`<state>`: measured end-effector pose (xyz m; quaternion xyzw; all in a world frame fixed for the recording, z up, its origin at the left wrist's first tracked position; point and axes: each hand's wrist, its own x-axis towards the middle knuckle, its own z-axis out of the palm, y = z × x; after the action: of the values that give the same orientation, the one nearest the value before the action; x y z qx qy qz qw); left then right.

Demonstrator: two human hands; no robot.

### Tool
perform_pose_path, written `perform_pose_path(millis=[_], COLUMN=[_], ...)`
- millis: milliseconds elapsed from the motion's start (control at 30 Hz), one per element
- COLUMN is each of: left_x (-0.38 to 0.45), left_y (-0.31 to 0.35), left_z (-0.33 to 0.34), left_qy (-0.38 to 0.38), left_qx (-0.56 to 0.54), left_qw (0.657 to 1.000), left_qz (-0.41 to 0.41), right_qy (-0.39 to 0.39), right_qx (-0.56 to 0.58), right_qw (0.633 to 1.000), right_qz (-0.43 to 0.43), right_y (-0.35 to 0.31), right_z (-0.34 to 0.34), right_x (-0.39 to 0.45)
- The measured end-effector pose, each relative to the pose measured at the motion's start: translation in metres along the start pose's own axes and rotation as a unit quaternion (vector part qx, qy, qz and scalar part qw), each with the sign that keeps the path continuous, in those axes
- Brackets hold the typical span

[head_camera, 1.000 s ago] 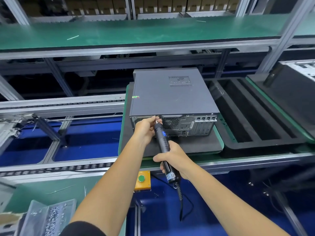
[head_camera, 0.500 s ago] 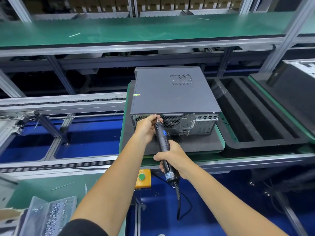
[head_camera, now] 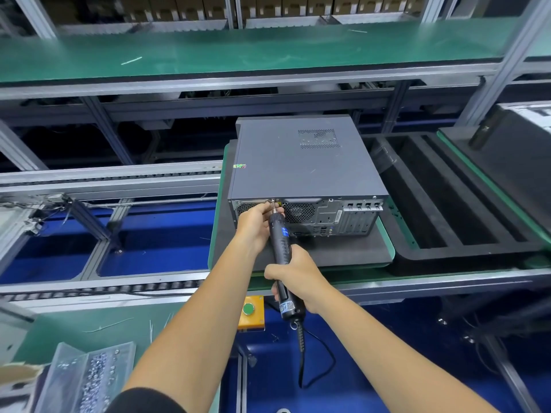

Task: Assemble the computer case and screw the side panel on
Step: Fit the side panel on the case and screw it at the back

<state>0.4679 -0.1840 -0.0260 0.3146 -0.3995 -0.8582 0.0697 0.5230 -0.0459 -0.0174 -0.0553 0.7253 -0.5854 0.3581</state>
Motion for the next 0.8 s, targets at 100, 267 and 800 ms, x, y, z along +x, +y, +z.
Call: perform_pose_path(millis=[100,267,800], left_x=[-0.001,0.0,-0.001], left_y=[0.001,0.001,0.002], left_z=[0.003,0.003,0.009], left_qy=[0.002,-0.005,0.0], left_qx=[0.003,-0.001,0.021], left_qw=[1.0,1.0,1.0], left_qz=[0.011,0.015,0.006], right_qy=[0.004,0.002,-0.01], right_qx=[0.003,0.029,0.065], right_qw=[1.0,1.0,0.998], right_qz=[0.001,0.006,0.021], right_y=[0.0,-0.004,-0.01], right_z=[0.002,0.004,0.001], right_x=[0.0,0.0,-0.003])
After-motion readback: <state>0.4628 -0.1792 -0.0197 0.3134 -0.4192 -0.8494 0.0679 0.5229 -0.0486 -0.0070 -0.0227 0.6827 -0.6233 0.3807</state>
